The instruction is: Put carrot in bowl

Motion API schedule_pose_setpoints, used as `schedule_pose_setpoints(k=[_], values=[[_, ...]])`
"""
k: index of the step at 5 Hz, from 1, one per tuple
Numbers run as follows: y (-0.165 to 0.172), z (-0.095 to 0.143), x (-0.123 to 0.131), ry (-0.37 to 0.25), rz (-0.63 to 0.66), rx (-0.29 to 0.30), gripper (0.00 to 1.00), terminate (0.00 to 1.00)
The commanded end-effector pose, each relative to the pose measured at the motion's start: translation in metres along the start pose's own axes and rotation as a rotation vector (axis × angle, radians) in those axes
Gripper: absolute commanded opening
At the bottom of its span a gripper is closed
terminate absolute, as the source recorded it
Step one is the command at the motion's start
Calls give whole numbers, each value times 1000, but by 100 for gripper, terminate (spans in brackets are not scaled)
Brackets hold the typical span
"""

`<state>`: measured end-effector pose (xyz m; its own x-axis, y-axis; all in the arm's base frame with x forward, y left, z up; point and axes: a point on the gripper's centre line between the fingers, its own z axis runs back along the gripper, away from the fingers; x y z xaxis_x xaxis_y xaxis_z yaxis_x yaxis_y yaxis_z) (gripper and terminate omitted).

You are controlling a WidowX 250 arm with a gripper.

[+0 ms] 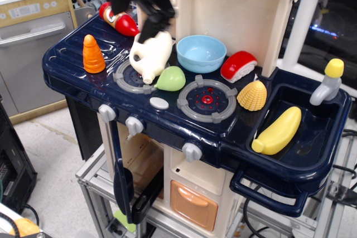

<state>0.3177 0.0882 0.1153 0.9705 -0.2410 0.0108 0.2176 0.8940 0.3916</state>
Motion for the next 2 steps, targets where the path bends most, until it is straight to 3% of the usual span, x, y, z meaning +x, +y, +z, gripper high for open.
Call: schedule_pose_setpoints(k=[1,2], values=[[48,-19,-9,-101,-38,2,100,0],[60,-41,-11,-134,-50,-41,100,0]])
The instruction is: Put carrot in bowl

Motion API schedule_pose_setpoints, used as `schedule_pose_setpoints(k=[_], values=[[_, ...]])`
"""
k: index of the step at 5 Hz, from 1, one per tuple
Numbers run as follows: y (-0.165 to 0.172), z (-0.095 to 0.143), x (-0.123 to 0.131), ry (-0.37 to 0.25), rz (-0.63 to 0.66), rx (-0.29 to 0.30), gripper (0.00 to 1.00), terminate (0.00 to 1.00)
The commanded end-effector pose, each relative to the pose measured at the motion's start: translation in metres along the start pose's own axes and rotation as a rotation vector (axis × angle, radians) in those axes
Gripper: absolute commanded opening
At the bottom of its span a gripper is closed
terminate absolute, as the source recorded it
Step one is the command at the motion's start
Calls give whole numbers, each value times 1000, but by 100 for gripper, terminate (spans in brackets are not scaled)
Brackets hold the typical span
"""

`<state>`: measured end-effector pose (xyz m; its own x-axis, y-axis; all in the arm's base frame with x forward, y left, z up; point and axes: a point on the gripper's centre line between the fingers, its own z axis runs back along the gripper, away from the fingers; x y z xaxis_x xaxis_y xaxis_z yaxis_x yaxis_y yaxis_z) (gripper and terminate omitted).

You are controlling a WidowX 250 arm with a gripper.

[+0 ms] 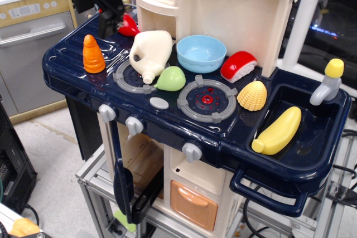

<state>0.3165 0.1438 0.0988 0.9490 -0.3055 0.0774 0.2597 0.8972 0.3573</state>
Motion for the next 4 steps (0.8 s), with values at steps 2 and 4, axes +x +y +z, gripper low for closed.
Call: schedule_pose_setpoints(k=[2,4], values=[[13,-31,0,-92,-3,-91,100,0],[8,-49,-2,-89,53,-135,0,0]])
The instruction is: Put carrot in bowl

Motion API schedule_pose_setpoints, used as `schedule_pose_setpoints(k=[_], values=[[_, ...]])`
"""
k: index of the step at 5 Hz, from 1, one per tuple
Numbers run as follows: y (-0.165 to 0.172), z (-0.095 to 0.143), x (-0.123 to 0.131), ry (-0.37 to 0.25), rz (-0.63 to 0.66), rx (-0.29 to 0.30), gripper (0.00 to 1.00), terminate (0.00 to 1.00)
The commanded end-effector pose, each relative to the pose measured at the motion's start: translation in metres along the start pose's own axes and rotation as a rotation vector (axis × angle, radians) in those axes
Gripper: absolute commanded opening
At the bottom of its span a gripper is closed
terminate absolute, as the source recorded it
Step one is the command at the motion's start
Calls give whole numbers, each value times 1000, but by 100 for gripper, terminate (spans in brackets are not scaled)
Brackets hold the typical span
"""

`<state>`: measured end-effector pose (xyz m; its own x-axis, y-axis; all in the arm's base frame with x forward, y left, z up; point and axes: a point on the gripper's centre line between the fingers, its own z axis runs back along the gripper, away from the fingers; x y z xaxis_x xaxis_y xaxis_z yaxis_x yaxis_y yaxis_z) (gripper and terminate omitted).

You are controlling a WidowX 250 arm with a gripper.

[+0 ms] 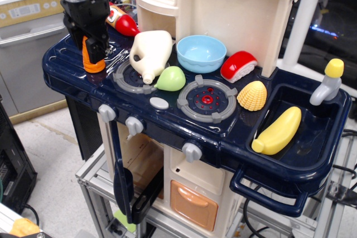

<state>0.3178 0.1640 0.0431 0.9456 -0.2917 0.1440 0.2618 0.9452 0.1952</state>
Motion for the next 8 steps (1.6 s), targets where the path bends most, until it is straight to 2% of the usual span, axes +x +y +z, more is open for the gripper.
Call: schedule_pose_setpoints(k=[1,2,3,4,5,7,8], values=[[3,21,12,-38,52,26,0,0],[-21,59,29,-46,127,29,0,0],[-50,86,50,-79,162,52,0,0],[-71,94,68,-149,182,56,0,0],[-87,95,87,-223,171,122,0,0],[-94,78,110,-392,186,195,0,0],[-88,70,113,-448,209,210,100,0]])
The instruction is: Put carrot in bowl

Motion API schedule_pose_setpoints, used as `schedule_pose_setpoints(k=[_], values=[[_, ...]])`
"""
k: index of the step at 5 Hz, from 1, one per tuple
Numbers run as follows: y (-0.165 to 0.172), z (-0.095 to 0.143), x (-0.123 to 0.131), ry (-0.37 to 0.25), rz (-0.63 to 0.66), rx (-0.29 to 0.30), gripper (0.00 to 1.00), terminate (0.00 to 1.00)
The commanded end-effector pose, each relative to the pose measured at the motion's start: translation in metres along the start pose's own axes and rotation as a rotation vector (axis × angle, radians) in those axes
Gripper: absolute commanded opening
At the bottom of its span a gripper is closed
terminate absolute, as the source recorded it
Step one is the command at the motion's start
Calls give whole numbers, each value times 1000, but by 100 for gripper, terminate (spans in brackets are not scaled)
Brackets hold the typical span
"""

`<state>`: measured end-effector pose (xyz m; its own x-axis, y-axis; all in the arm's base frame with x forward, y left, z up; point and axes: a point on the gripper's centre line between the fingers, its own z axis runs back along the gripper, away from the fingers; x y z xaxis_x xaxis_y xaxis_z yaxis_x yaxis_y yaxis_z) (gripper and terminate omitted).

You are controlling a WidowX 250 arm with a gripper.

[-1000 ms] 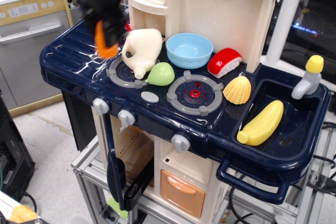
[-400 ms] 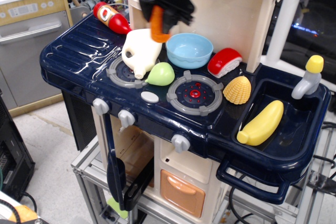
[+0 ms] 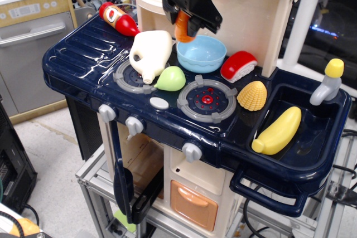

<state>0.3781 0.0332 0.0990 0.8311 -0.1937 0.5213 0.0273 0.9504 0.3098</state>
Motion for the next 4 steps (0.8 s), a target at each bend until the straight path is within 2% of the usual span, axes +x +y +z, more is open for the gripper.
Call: schedule_pose_setpoints(k=[1,3,4], values=[[8,3,13,-76,36,15,100,0],[8,3,13,-76,36,15,100,0],[8,3,13,-76,36,15,100,100]])
